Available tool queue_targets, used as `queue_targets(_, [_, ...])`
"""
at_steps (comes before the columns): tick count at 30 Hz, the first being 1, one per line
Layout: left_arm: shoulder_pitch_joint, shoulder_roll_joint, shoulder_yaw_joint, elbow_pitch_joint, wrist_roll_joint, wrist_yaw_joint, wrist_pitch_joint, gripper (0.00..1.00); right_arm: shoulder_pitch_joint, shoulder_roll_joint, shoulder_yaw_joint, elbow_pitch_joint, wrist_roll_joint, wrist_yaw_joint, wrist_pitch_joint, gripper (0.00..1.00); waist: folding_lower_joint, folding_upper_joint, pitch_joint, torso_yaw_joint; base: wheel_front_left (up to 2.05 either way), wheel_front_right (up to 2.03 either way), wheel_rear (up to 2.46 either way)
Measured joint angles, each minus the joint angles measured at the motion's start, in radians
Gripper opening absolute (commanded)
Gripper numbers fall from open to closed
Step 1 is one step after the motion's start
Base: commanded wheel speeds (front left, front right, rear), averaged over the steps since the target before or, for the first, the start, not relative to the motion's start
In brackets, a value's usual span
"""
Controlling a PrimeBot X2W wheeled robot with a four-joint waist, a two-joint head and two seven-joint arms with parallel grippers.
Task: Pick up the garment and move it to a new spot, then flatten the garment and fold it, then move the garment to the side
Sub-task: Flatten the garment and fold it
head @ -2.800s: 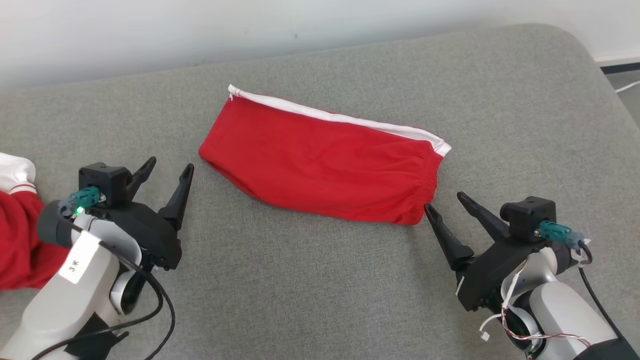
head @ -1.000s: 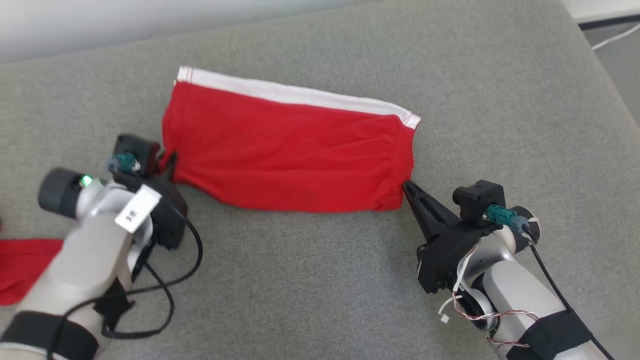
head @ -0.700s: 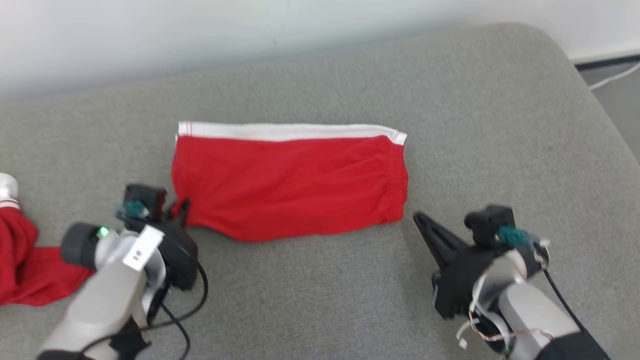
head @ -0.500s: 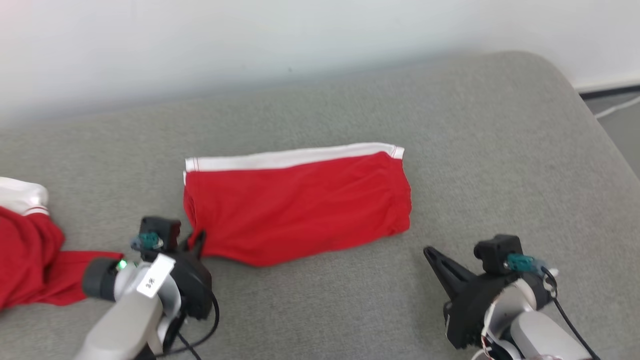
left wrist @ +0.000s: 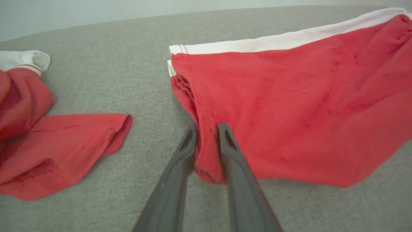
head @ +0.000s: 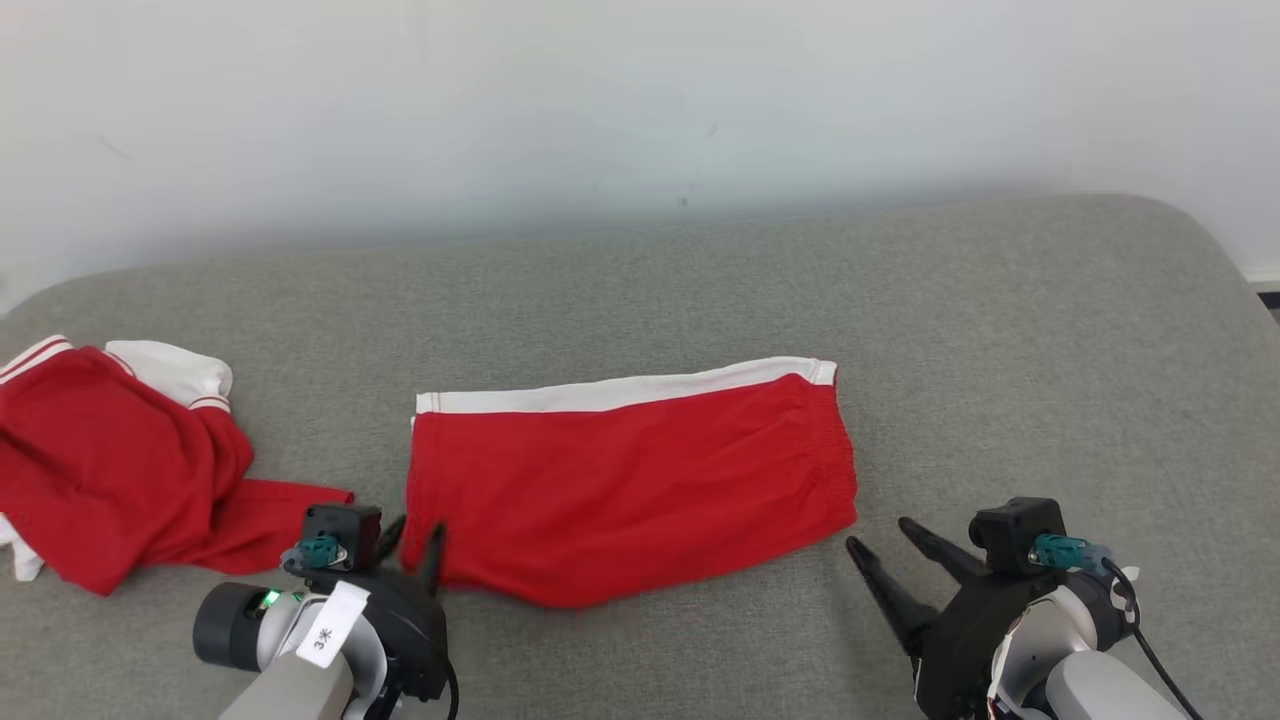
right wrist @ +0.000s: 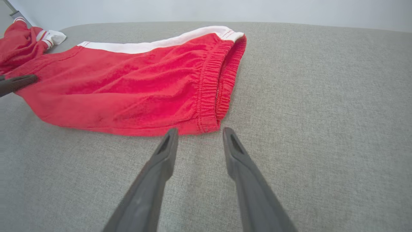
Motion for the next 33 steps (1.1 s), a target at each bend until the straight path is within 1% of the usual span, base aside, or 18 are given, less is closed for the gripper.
queue_targets(2, [0.001, 0.003, 0.000, -0.010, 0.001, 0.007, -0.010, 1.00, 0.000, 0.001, 0.001, -0.009, 0.000, -0.005, 0.005, 1.00, 0.0000, 0.0000, -0.003, 0.009, 0.00, 0.00, 0.00])
queue_targets(12, [0.045, 0.011, 0.012, -0.061, 0.007, 0.072, -0.048, 1.00, 0.001, 0.001, -0.018, -0.037, -0.007, -0.041, -0.006, 1.00, 0.0001, 0.0000, 0.008, 0.024, 0.00, 0.00, 0.00])
queue_targets(17, [0.053, 0.009, 0.017, -0.118, 0.016, 0.098, -0.059, 1.00, 0.026, -0.001, -0.040, -0.043, -0.007, -0.067, -0.025, 1.00, 0.0001, 0.0000, 0.005, 0.036, 0.00, 0.00, 0.00])
queue_targets(21, [0.094, 0.012, 0.024, -0.164, 0.029, 0.119, -0.067, 1.00, 0.051, -0.004, -0.057, -0.047, -0.007, -0.089, -0.042, 1.00, 0.0001, 0.0000, -0.001, 0.050, 0.00, 0.00, 0.00])
queue_targets(26, [0.135, 0.025, 0.058, -0.227, 0.029, 0.130, -0.068, 1.00, 0.075, -0.006, -0.077, -0.070, -0.007, -0.118, -0.067, 1.00, 0.0001, 0.0000, -0.006, 0.070, 0.00, 0.00, 0.00])
queue_targets(27, [0.146, 0.029, 0.065, -0.240, 0.029, 0.137, -0.069, 1.00, 0.076, -0.006, -0.077, -0.070, -0.007, -0.119, -0.067, 1.00, 0.0001, 0.0000, -0.007, 0.072, 0.00, 0.00, 0.00])
queue_targets(29, [0.170, 0.037, 0.079, -0.261, 0.029, 0.137, -0.069, 1.00, 0.079, -0.004, -0.077, -0.073, -0.007, -0.120, -0.069, 1.00, 0.0001, 0.0000, -0.009, 0.076, 0.00, 0.00, 0.00])
queue_targets(33, [0.202, 0.049, 0.094, -0.315, 0.061, 0.144, -0.069, 1.00, 0.082, -0.004, -0.078, -0.074, -0.008, -0.136, -0.076, 1.00, 0.0001, 0.0000, -0.010, 0.082, 0.00, 0.00, 0.00])
